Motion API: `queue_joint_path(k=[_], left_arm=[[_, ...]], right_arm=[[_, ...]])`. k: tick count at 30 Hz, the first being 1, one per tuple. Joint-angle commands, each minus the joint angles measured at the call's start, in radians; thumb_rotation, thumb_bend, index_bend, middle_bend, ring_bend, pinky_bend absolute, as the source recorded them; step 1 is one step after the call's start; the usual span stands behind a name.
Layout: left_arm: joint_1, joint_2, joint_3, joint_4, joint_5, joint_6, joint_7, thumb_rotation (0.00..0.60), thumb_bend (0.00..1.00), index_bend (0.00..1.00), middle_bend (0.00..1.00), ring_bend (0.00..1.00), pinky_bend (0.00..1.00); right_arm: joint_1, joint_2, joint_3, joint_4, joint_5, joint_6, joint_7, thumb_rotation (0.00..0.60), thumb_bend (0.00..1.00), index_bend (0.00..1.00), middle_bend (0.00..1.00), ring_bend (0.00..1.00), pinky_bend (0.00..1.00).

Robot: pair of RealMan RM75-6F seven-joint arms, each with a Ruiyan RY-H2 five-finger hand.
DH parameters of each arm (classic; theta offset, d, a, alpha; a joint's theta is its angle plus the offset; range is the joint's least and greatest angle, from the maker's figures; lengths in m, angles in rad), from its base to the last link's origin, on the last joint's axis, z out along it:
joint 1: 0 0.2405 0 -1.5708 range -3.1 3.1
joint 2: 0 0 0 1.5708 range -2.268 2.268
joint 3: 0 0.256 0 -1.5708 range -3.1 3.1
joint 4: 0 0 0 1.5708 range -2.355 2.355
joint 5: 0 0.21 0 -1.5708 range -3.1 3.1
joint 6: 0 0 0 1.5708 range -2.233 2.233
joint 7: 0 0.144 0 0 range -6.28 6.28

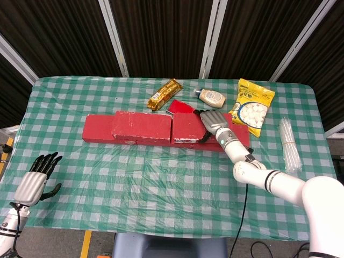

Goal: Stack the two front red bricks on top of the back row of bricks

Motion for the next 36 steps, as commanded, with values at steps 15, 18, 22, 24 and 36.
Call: queue_joint_path(k=[15,18,22,24,36], left_arm=[[-0.002,0.006,-0.003,0.004,-0.010,-0.015,-0.018,0.576,0.37,0.00,0.00,0.00,0.00],[-0.002,0.008,-0.003,0.003,-0.007,-0.012,-0.023,0.579,0.37,0.00,0.00,0.00,0.00],[0.000,0.011,-0.003,0.001,-0.007,-0.009,-0.023,0.579,0.37,0.00,0.00,0.00,0.00],[0.000,0.012,-0.004,0.000,-0.007,-0.008,-0.024,0.581,0.37,0.00,0.00,0.00,0.00],[0.001,0.013,-0.005,-0.002,-0.009,-0.008,-0.026,0.586,0.37,0.00,0.00,0.00,0.00]], right_arm=[[0.036,-0.026,-0.050,-0.001,0.064,0.050,0.006,0.600,0.09,0.42,0.38,0.32,0.39],[0.044,-0.022,-0.057,-0.011,0.082,0.053,0.002,0.600,0.09,0.39,0.36,0.30,0.39],[0.054,-0.019,-0.071,-0.023,0.108,0.060,-0.008,0.600,0.09,0.33,0.32,0.27,0.37],[0.059,-0.016,-0.077,-0.027,0.121,0.057,-0.011,0.600,0.09,0.28,0.28,0.24,0.35],[0.091,-0.017,-0.115,-0.034,0.198,0.072,-0.043,0.600,0.09,0.00,0.06,0.02,0.21]])
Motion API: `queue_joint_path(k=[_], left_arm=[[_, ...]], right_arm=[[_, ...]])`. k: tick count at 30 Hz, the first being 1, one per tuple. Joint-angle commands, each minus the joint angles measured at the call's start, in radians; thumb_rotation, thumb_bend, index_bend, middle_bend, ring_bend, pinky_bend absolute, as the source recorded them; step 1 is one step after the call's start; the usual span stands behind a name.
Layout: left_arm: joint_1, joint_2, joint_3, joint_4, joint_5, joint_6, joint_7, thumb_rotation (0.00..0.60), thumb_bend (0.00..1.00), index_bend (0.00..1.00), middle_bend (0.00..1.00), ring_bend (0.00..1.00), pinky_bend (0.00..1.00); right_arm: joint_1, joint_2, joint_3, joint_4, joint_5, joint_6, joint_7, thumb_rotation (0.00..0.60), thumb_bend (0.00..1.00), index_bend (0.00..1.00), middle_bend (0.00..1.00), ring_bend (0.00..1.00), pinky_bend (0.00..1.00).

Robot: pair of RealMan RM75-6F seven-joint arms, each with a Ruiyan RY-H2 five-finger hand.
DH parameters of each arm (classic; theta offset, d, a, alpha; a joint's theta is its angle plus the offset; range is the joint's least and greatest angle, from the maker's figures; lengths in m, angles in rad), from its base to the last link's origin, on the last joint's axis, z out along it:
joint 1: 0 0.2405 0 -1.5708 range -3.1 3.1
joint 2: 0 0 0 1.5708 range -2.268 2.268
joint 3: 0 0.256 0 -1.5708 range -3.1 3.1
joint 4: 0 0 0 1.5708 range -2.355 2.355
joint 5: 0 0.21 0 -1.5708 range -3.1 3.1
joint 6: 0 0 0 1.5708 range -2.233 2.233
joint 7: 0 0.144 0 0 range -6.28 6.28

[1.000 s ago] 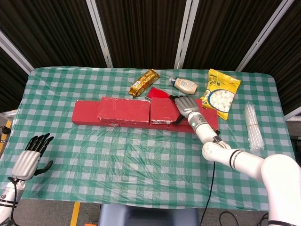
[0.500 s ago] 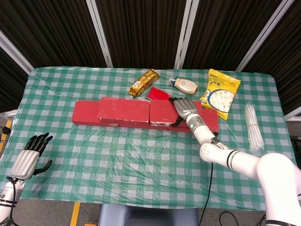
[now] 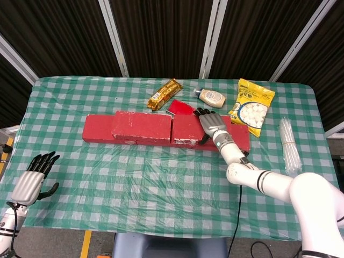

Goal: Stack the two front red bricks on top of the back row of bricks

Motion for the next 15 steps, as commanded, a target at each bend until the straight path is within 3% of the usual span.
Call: queue_joint_path(k=[1,15], left_arm=[[0.000,0.001,0.000,-0.001,0.000,0.000,-0.001,0.587,0.37,0.00,0.00,0.00,0.00],[0.004,0.005,0.001,-0.002,0.004,0.009,-0.006,0.587,0.37,0.00,0.00,0.00,0.00]], right_arm=[[0.005,0.002,-0.008,-0.003,0.014,-0.001,-0.006,0.600,0.09,0.00,0.05,0.01,0.21],[-0.018,0.099,0.006,-0.115,0.003,0.038,0.038,0.600,0.09,0.00,0.01,0.00,0.15]])
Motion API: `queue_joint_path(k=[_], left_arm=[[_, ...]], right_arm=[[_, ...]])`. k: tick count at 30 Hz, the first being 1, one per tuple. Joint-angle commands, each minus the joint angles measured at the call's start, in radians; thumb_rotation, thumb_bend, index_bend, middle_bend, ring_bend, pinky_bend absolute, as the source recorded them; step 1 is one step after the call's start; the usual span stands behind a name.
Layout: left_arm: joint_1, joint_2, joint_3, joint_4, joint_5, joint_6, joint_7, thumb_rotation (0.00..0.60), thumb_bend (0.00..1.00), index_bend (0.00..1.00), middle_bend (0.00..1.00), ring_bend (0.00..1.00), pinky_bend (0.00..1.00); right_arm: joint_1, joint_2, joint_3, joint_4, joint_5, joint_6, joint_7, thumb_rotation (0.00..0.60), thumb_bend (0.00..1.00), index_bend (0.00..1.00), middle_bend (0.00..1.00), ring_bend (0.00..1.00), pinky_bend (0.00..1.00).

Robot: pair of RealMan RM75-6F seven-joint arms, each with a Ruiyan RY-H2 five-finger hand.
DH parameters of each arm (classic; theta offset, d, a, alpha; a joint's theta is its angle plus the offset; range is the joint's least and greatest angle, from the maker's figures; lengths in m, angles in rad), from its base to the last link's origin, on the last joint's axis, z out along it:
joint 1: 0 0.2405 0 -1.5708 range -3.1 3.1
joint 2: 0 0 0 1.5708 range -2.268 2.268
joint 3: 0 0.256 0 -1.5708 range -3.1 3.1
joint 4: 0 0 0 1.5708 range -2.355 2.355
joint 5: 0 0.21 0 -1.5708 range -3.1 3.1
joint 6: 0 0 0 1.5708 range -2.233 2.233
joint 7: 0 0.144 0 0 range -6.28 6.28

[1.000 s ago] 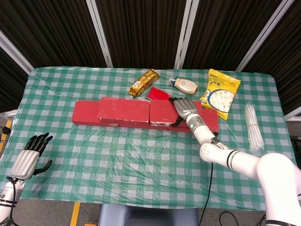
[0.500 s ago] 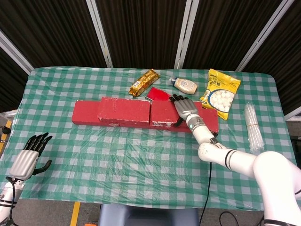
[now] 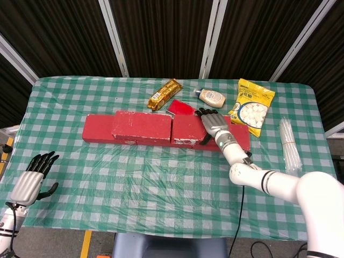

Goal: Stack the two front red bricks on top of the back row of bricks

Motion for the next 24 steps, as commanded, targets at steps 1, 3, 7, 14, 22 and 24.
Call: queue_joint_path(k=[1,3,7,14,22,24], left_arm=[[0.000,0.000,0.000,0.000,0.000,0.001,0.000,0.586,0.37,0.00,0.00,0.00,0.00],[0.003,0.002,0.001,-0.005,0.005,0.010,0.003,0.584,0.37,0.00,0.00,0.00,0.00],[0.005,0.004,0.005,-0.017,0.016,0.020,0.016,0.586,0.37,0.00,0.00,0.00,0.00],[-0.002,-0.004,0.012,-0.022,0.027,0.008,0.028,0.589,0.37,0.00,0.00,0.00,0.00],[-0.009,-0.015,0.011,-0.017,0.036,0.012,0.033,0.579,0.37,0.00,0.00,0.00,0.00],[-0.010,-0.016,0.012,-0.016,0.037,0.011,0.031,0.578,0.37,0.00,0.00,0.00,0.00]], right_arm=[[-0.016,0.025,0.009,-0.025,-0.017,0.015,0.018,0.600,0.09,0.00,0.00,0.00,0.14],[-0.068,0.107,0.010,-0.071,-0.045,0.065,0.056,0.600,0.09,0.00,0.00,0.00,0.10],[-0.173,0.229,-0.021,-0.165,-0.179,0.119,0.103,0.580,0.09,0.06,0.00,0.00,0.03],[-0.317,0.303,-0.048,-0.145,-0.344,0.134,0.214,0.409,0.09,0.37,0.00,0.00,0.00],[-0.390,0.257,-0.052,-0.051,-0.438,0.065,0.289,0.407,0.09,0.40,0.00,0.00,0.00],[-0.394,0.238,-0.046,-0.034,-0.457,0.051,0.300,0.407,0.09,0.40,0.00,0.00,0.00]])
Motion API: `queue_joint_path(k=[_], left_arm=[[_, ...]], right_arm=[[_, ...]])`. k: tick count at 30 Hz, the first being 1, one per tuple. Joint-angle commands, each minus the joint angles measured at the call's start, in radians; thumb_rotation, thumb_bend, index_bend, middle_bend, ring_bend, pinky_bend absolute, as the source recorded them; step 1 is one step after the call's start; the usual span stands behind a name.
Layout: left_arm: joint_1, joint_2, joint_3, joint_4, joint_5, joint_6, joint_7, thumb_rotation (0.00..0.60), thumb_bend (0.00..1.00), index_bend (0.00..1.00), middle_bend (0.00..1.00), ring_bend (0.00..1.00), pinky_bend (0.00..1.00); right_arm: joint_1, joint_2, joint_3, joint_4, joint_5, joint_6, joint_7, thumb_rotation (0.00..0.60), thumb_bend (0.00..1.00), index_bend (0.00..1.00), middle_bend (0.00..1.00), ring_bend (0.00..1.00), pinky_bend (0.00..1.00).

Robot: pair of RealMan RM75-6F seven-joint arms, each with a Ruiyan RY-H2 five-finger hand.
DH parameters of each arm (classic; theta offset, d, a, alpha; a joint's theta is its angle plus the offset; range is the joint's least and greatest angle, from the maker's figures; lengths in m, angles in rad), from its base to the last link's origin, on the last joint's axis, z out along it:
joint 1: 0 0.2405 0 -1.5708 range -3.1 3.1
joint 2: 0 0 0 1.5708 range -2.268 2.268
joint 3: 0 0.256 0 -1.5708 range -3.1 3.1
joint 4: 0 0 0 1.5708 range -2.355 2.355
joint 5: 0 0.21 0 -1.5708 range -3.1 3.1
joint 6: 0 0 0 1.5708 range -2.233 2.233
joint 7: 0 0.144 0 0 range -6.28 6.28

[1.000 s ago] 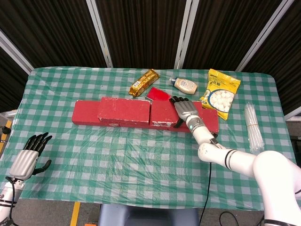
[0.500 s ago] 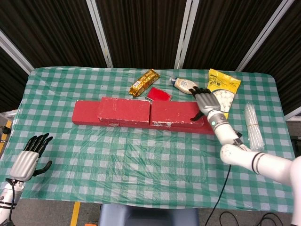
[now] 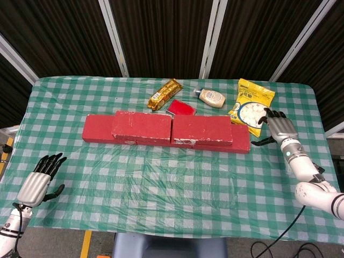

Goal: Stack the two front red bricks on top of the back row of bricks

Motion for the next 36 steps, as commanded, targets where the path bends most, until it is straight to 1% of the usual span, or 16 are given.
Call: queue_joint_path(k=[1,7,14,24,36], left_arm=[[-0.001,-0.001,0.001,0.002,0.000,-0.002,-0.003,0.577,0.37,0.00,0.00,0.00,0.00],[0.000,0.003,0.000,0.004,-0.003,0.001,-0.010,0.574,0.37,0.00,0.00,0.00,0.00],[0.006,0.010,0.000,0.001,-0.006,0.010,-0.014,0.577,0.37,0.00,0.00,0.00,0.00],[0.010,0.015,0.000,-0.002,-0.009,0.011,-0.017,0.583,0.37,0.00,0.00,0.00,0.00],[0.010,0.018,0.000,-0.003,-0.010,0.011,-0.021,0.583,0.37,0.00,0.00,0.00,0.00]], right_arm=[[-0.013,-0.040,0.010,0.035,-0.038,-0.033,0.019,0.407,0.09,0.39,0.00,0.00,0.00],[0.003,-0.100,0.039,0.059,-0.066,-0.067,0.025,0.406,0.09,0.36,0.00,0.00,0.00],[0.031,-0.140,0.062,0.061,-0.051,-0.094,0.008,0.402,0.09,0.33,0.00,0.00,0.00],[0.047,-0.148,0.066,0.026,-0.037,-0.087,-0.027,0.402,0.09,0.32,0.00,0.00,0.00],[0.049,-0.145,0.062,0.013,-0.023,-0.075,-0.050,0.409,0.09,0.31,0.00,0.00,0.00]])
